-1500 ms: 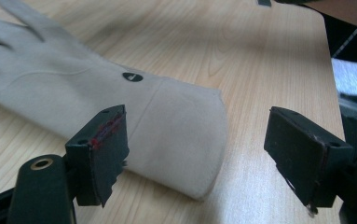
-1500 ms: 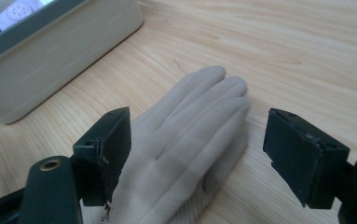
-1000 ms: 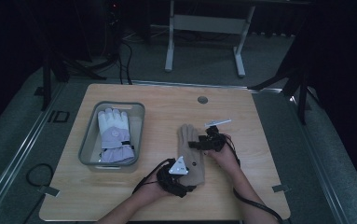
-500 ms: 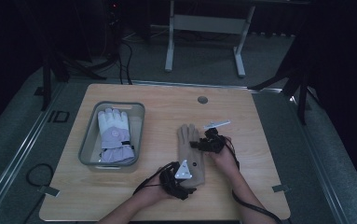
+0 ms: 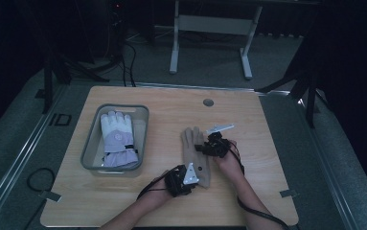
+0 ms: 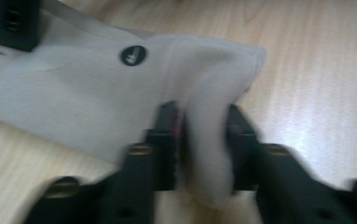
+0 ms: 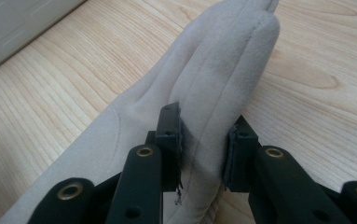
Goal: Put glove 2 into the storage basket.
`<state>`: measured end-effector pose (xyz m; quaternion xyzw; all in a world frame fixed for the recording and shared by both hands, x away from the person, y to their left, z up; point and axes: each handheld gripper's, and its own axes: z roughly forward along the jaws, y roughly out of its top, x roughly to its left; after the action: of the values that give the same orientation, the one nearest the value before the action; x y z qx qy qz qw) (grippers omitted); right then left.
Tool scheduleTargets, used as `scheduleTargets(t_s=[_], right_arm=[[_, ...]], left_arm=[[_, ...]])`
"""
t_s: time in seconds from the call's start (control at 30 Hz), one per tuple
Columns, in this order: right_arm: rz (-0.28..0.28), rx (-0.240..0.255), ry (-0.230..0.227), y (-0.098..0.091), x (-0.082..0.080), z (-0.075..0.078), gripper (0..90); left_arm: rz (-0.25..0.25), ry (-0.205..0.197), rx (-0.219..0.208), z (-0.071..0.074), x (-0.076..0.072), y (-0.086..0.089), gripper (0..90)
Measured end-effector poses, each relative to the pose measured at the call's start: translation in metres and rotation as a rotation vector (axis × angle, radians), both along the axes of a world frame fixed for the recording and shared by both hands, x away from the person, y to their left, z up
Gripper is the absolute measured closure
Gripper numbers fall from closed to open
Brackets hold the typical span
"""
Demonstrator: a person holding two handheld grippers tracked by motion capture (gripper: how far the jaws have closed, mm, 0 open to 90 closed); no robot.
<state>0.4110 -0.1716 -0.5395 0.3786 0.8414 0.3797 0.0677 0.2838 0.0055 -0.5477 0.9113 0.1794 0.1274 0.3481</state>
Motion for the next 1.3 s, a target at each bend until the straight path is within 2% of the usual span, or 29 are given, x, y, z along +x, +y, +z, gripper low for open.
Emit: scheduleTargets(t_s=[0.07,0.2,0.23,0.3,0.53,0.67,0.73,1.0,1.2,1.3], right_arm=[[-0.002,0.004,-0.001,0.000,0.000,0.001,72.6],[-0.007,0.017,-0.012,0.001,0.001,0.008,72.9],[-0.008,0.026,-0.014,0.001,0.001,0.011,72.9],[-0.008,0.031,-0.021,0.002,0.001,0.016,72.9],[-0.004,0.063,-0.025,0.007,0.002,0.032,72.9],[0.001,0.073,-0.045,0.010,0.003,0.041,72.9],[0.007,0.077,-0.046,0.013,0.004,0.047,72.9],[0.055,0.063,-0.112,0.031,0.002,0.067,72.9],[0.071,0.088,-0.134,0.044,0.002,0.080,72.9],[0.083,0.094,-0.142,0.053,0.003,0.087,72.9]], left_arm=[[0.011,-0.008,0.001,0.001,-0.001,0.000,79.6],[0.022,0.000,0.002,0.008,0.000,0.002,81.1],[0.027,0.009,-0.015,0.009,0.001,0.003,81.1],[0.026,0.013,-0.014,0.013,0.002,0.005,81.4],[0.026,-0.020,0.002,0.032,0.000,0.012,81.5],[0.028,-0.035,0.013,0.044,0.000,0.017,81.5],[0.031,-0.049,0.030,0.048,-0.001,0.019,81.5],[0.035,-0.063,0.038,0.062,-0.003,0.030,81.5],[0.050,-0.085,0.055,0.075,-0.005,0.042,81.5],[0.066,-0.092,0.050,0.081,-0.006,0.050,81.5]])
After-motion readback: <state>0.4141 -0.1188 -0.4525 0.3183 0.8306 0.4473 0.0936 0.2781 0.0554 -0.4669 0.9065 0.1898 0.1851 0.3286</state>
